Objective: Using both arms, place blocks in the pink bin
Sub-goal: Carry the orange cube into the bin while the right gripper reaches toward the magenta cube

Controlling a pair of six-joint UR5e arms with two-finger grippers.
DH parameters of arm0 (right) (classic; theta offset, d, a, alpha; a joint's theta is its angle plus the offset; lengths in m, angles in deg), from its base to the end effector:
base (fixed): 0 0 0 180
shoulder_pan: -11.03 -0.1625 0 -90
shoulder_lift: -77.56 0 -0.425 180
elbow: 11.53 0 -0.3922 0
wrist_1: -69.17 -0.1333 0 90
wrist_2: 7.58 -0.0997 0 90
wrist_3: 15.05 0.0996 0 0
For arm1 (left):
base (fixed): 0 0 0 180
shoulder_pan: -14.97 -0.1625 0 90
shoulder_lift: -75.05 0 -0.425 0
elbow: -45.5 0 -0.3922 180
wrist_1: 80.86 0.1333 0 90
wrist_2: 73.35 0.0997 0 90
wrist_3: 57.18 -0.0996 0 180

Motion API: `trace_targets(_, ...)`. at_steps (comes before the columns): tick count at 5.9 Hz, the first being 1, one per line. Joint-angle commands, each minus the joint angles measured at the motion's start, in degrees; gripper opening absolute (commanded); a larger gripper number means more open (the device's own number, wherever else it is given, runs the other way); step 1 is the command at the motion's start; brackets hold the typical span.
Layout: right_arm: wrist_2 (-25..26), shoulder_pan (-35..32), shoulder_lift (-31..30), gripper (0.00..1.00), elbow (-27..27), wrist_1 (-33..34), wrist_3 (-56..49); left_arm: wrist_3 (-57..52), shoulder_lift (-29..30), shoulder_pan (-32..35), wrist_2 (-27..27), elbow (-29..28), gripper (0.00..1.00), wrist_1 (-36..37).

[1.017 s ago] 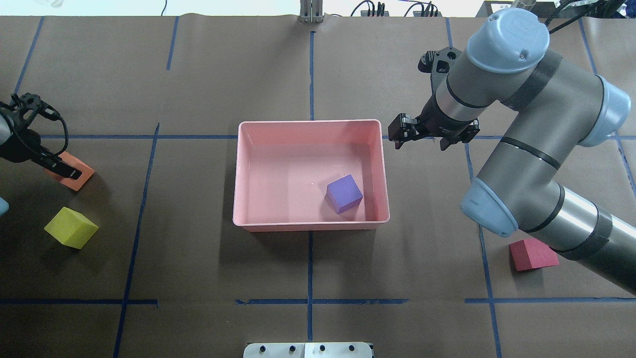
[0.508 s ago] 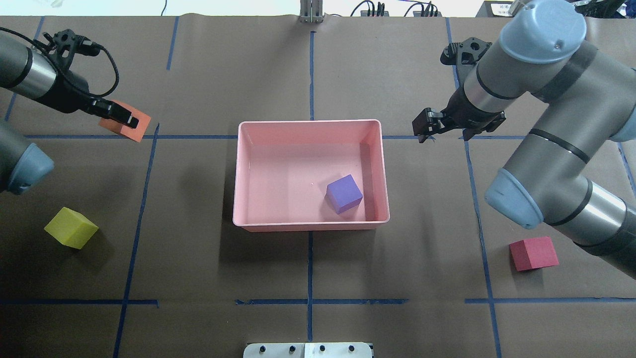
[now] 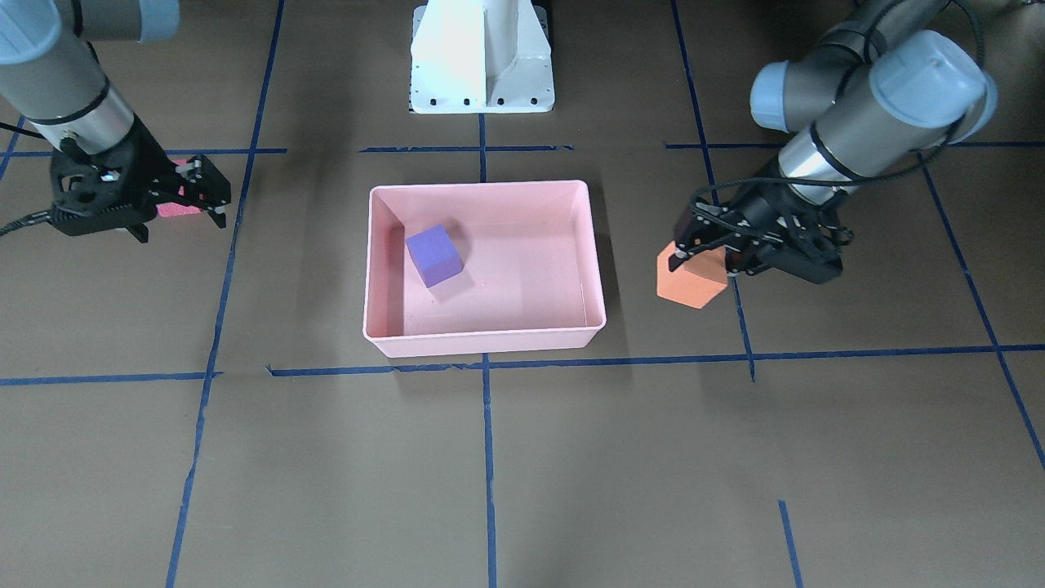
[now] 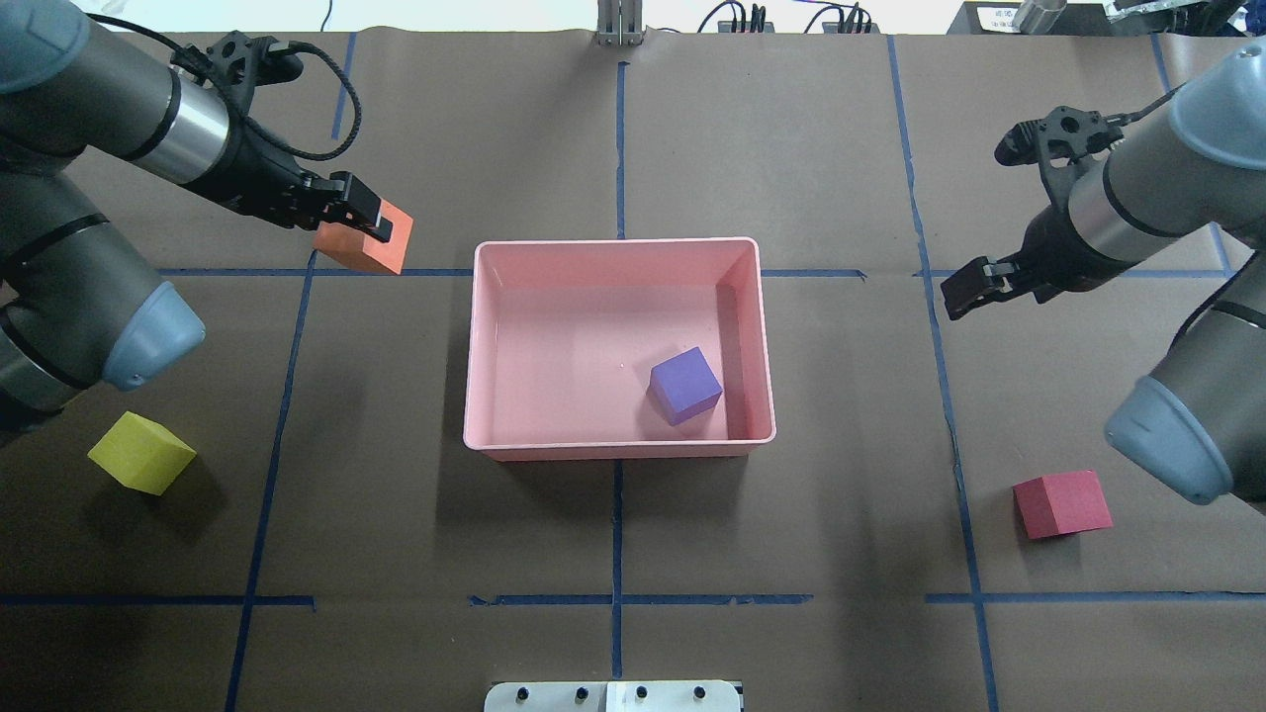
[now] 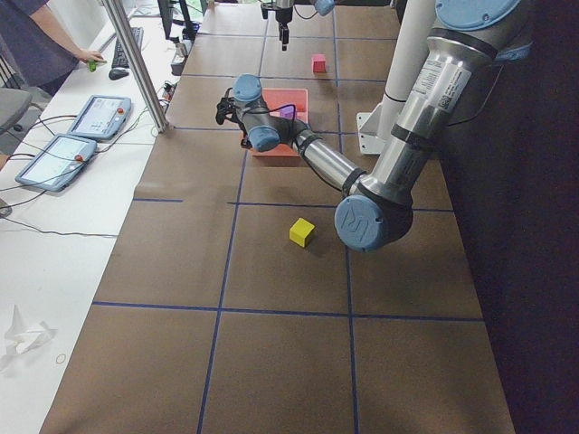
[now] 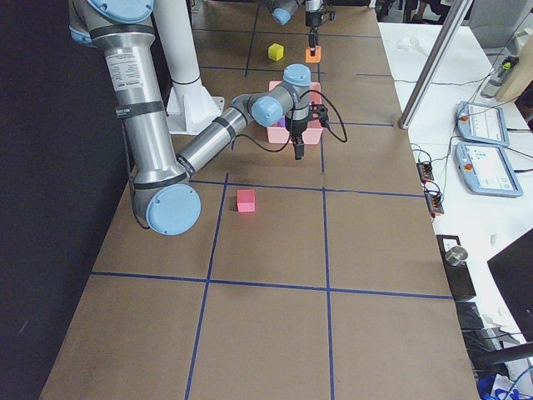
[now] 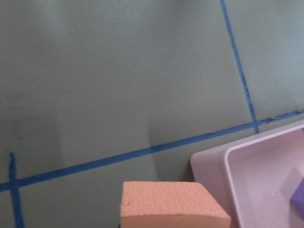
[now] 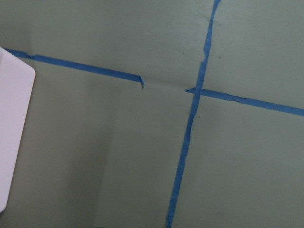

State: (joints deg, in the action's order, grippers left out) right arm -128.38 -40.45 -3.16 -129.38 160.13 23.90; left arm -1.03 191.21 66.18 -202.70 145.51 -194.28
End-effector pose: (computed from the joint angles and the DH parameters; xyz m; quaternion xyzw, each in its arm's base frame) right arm -0.2546 -0.4520 0.3554 0.0755 -0.3842 -0.0790 0.9168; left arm 0.3343 -0.5279 0.2655 0.1010 0.5423 0.0421 0.8330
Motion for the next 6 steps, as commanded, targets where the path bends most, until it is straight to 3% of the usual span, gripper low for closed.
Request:
trace_targets(1, -0.05, -0.20, -9.77, 1.00, -1.24, -10.14, -0.63, 3.42, 7.98, -8.79, 10.38, 5.88, 0.55, 18.06)
trace_targets(2, 0.04, -0.11, -14.16, 1.00, -1.16, -15.85, 0.07, 9.10, 11.51, -15.80, 17.31, 5.38, 0.60, 21.45)
trace_targets(3, 0.56, 0.58, -16.73, 1.00, -0.55, -18.78, 2.34, 10.03, 11.20, -19.35, 23.12, 5.81, 1.00, 21.49)
trace_targets(5, 7.47, 9.42, -17.10, 1.00, 0.07, -21.96, 14.10, 10.04, 11.11, -19.47, 23.53, 5.81, 1.00, 21.40)
trace_targets(6, 7.68, 10.95, -19.02, 1.00, -0.01, -23.19, 15.70, 10.12, 11.02, -19.56, 23.53, 5.81, 1.00, 21.40)
